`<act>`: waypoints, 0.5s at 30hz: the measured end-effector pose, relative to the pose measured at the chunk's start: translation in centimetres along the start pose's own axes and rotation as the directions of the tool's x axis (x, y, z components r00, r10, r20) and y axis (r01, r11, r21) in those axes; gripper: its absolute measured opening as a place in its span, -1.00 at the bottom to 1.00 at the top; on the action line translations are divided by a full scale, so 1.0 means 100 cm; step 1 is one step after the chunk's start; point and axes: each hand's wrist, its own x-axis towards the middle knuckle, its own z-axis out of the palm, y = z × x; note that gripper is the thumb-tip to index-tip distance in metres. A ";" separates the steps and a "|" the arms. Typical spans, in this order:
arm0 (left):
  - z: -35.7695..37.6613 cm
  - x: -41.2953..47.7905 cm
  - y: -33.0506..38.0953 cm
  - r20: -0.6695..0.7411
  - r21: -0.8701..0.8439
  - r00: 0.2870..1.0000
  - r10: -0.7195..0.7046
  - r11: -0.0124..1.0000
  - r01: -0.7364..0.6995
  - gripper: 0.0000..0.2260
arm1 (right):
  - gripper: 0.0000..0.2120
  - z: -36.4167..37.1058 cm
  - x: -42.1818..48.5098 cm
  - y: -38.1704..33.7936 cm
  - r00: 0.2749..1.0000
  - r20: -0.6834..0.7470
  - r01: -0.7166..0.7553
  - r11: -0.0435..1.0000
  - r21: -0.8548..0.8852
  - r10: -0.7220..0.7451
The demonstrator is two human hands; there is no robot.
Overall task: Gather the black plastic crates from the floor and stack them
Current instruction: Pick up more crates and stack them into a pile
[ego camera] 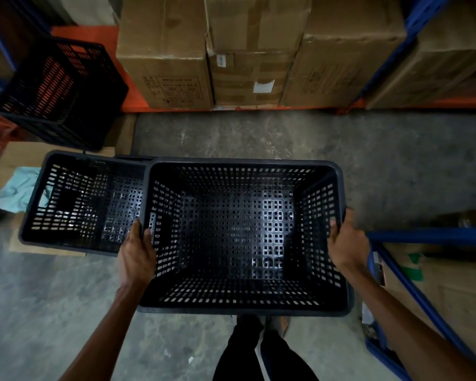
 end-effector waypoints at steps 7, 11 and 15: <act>0.001 0.001 0.007 0.035 0.023 0.999 -0.031 0.999 0.030 -0.62 | -0.67 0.003 0.005 0.000 0.998 -0.045 0.046 0.999 0.012 -0.046; 0.005 0.003 0.002 0.037 0.009 0.998 -0.055 0.998 0.054 -0.65 | -0.67 0.008 0.000 -0.004 0.997 -0.070 0.023 1.000 -0.011 -0.024; 0.006 0.012 -0.003 0.099 -0.083 0.995 -0.004 0.997 0.012 -0.75 | -0.61 0.011 0.002 0.001 0.998 -0.053 0.046 0.999 0.013 -0.045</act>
